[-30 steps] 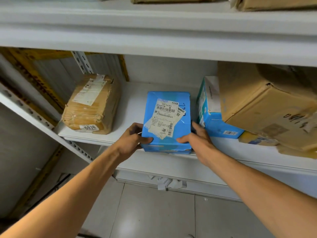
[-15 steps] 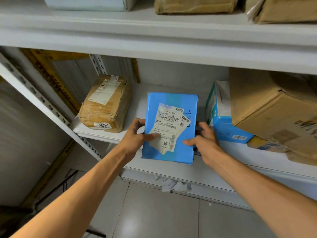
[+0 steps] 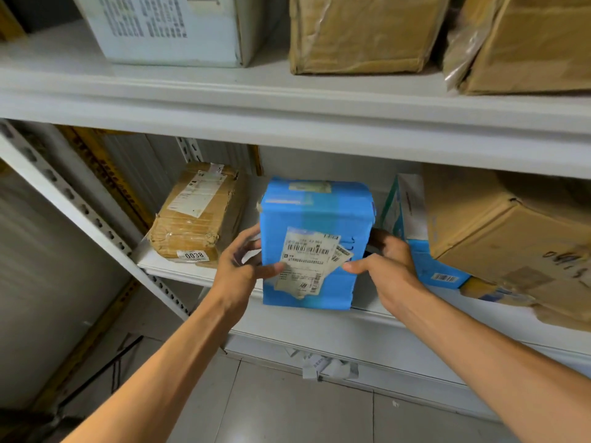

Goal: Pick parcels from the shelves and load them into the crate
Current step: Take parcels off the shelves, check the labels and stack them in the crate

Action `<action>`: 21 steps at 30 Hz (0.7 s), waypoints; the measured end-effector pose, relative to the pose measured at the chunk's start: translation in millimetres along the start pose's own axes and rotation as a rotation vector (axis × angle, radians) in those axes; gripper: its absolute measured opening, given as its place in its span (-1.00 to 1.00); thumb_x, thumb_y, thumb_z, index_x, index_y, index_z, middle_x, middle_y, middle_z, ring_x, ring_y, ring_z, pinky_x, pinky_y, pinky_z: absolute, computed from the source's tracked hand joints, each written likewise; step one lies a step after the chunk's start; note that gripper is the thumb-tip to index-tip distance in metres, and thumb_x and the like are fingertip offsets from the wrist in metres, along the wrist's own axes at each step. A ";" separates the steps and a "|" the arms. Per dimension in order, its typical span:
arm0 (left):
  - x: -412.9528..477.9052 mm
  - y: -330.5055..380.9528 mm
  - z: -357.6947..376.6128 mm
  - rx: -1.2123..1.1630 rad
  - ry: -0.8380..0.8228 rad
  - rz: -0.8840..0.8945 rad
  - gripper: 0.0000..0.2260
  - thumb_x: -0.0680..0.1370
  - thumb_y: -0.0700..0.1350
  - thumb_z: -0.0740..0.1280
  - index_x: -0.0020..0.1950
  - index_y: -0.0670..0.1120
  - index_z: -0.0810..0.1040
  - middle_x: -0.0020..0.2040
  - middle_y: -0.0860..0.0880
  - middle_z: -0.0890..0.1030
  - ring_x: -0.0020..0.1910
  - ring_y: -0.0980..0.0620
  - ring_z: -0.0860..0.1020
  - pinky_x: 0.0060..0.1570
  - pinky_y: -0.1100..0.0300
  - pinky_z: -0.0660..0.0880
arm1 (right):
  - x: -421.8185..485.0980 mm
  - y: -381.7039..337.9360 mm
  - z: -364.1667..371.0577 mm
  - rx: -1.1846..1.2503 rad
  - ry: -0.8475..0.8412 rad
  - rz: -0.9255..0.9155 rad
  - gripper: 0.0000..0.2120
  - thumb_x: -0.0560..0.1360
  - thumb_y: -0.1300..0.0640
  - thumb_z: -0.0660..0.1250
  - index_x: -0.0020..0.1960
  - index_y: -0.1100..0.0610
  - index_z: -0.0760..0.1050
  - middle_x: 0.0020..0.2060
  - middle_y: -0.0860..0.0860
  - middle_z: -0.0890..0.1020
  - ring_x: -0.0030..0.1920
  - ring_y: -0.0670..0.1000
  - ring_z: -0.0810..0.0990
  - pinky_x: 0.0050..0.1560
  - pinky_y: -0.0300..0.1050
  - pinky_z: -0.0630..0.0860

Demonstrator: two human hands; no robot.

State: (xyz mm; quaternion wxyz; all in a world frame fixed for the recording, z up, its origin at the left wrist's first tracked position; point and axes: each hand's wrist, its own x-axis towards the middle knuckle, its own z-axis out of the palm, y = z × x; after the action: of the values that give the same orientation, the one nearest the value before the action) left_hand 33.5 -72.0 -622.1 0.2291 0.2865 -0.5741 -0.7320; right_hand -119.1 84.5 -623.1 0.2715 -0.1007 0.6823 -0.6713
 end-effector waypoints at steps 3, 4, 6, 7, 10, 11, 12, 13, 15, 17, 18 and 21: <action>-5.6 12.1 1.7 0.021 -0.101 0.009 -0.33 0.30 -0.45 0.44 0.36 -0.05 0.49 0.26 -0.04 0.60 0.21 0.00 0.59 -0.01 0.07 0.62 | 7.1 -1.0 -5.7 0.062 -0.006 0.103 -0.70 0.40 0.50 0.36 -0.01 0.16 0.60 -0.10 0.04 0.70 -0.08 0.05 0.67 -0.13 -0.12 0.58; -8.9 16.0 2.5 0.053 -0.138 0.018 -0.31 0.30 -0.43 0.45 0.38 -0.01 0.48 0.29 0.02 0.58 0.28 0.05 0.54 0.06 0.02 0.61 | 9.3 -1.1 -7.2 0.068 -0.004 0.124 -0.75 0.45 0.46 0.35 -0.07 0.13 0.61 -0.13 0.02 0.70 -0.10 0.04 0.67 -0.13 -0.10 0.58; -14.7 21.3 5.5 0.144 -0.191 0.059 -0.27 0.32 -0.41 0.47 0.41 0.06 0.44 0.32 0.13 0.55 0.37 0.16 0.43 0.13 0.07 0.57 | 12.7 -0.5 -8.4 0.074 0.006 0.152 -0.77 0.50 0.40 0.33 -0.12 0.08 0.60 -0.17 -0.02 0.69 -0.15 0.00 0.65 -0.16 -0.08 0.56; -16.2 22.6 7.3 0.174 -0.207 0.080 -0.26 0.33 -0.40 0.47 0.42 0.08 0.42 0.32 0.16 0.53 0.38 0.20 0.39 0.12 0.16 0.56 | 13.3 0.3 -8.4 0.083 0.014 0.164 -0.77 0.52 0.38 0.31 -0.11 0.06 0.60 -0.18 -0.03 0.69 -0.16 -0.02 0.65 -0.18 -0.09 0.55; -17.9 25.1 9.2 0.171 -0.233 0.092 -0.23 0.32 -0.35 0.48 0.45 0.11 0.37 0.33 0.17 0.51 0.39 0.25 0.35 0.07 0.33 0.53 | 11.9 1.2 -5.4 0.124 0.027 0.205 -0.77 0.57 0.33 0.28 -0.07 0.03 0.58 -0.14 -0.03 0.68 -0.14 -0.02 0.64 -0.19 -0.12 0.54; -18.2 26.0 9.1 0.155 -0.244 0.077 -0.23 0.31 -0.33 0.48 0.45 0.10 0.37 0.35 0.17 0.50 0.40 0.24 0.35 0.16 0.20 0.53 | 10.6 0.8 -4.0 0.141 0.026 0.214 -0.78 0.57 0.31 0.28 -0.06 0.02 0.58 -0.15 -0.04 0.68 -0.15 -0.03 0.65 -0.22 -0.12 0.55; -18.4 26.7 8.5 0.135 -0.251 0.057 -0.23 0.31 -0.32 0.46 0.46 0.09 0.37 0.37 0.16 0.49 0.41 0.22 0.36 0.21 0.07 0.53 | 9.1 -0.2 -2.8 0.168 0.021 0.218 -0.81 0.57 0.27 0.30 -0.05 0.01 0.59 -0.16 -0.05 0.70 -0.16 -0.04 0.66 -0.25 -0.12 0.57; -18.2 26.6 7.1 0.108 -0.253 0.034 -0.24 0.32 -0.32 0.45 0.46 0.08 0.36 0.38 0.14 0.49 0.40 0.18 0.39 0.22 -0.02 0.53 | 7.6 -1.5 -1.7 0.195 0.008 0.217 -0.85 0.56 0.23 0.32 -0.02 0.01 0.59 -0.16 -0.05 0.71 -0.17 -0.04 0.68 -0.27 -0.09 0.60; -15.8 23.8 2.2 0.029 -0.214 -0.026 -0.24 0.36 -0.36 0.40 0.49 0.10 0.30 0.37 0.10 0.50 0.34 0.10 0.48 0.15 -0.08 0.57 | 4.2 -5.7 0.1 0.218 -0.031 0.212 -0.87 0.54 0.17 0.36 0.06 0.02 0.60 -0.08 -0.01 0.72 -0.13 0.00 0.69 -0.28 -0.09 0.63; -10.9 19.0 -5.0 -0.060 -0.135 -0.103 -0.19 0.41 -0.41 0.33 0.55 0.08 0.14 0.34 0.07 0.54 0.27 0.01 0.55 0.13 -0.13 0.56 | 1.2 -9.9 0.9 0.155 -0.075 0.201 -0.82 0.54 0.12 0.35 0.12 -0.02 0.61 0.00 -0.01 0.71 -0.10 0.00 0.66 -0.37 -0.17 0.56; -8.4 16.5 -9.2 -0.097 -0.106 -0.140 -0.19 0.43 -0.42 0.31 0.57 0.07 0.09 0.32 0.06 0.56 0.25 -0.03 0.56 0.16 -0.16 0.53 | 0.2 -11.1 1.1 0.122 -0.095 0.198 -0.79 0.54 0.10 0.33 0.15 -0.05 0.60 0.03 -0.03 0.70 -0.06 0.00 0.64 -0.33 -0.16 0.54; -5.1 14.2 -18.9 -0.094 -0.125 -0.196 -0.30 0.38 -0.32 0.36 0.49 0.02 0.31 0.26 -0.05 0.60 0.22 -0.15 0.57 0.27 -0.22 0.43 | -0.6 -15.2 5.6 0.139 -0.112 0.190 -0.76 0.54 0.10 0.28 0.14 -0.11 0.61 0.01 -0.09 0.70 0.09 0.00 0.61 0.07 0.03 0.51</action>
State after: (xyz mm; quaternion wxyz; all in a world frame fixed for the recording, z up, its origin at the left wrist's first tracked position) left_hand 50.2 -85.4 -610.8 0.1334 0.2842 -0.5216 -0.7933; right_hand -119.2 78.9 -608.0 0.3778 -0.0537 0.6245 -0.6815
